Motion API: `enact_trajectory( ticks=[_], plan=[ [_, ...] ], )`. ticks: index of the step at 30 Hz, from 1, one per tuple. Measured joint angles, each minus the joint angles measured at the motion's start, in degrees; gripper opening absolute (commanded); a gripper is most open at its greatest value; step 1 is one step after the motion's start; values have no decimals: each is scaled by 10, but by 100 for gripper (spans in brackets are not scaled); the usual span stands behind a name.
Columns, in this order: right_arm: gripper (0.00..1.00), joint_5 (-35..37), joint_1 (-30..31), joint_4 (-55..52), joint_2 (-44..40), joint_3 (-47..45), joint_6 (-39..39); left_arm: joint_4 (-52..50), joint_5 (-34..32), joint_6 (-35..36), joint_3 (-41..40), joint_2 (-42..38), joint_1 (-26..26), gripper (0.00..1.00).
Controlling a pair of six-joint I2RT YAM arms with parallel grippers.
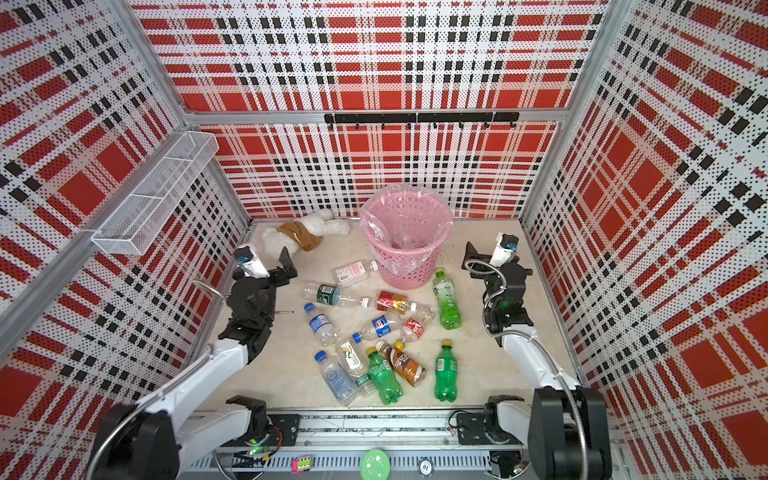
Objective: Throw the plastic bottles in the bin
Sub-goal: Pick up the plastic bottle from the middle-right of the table.
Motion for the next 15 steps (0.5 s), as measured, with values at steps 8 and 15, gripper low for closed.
enact_trajectory(
  ticks=[8, 15],
  plan=[
    [100, 16, 93, -326, -16, 53, 33, -227, -6, -155, -39, -101, 10, 99],
    [100, 34, 141, -395, 48, 52, 58, -326, -2, -206, -38, -91, 10, 99]
  ],
)
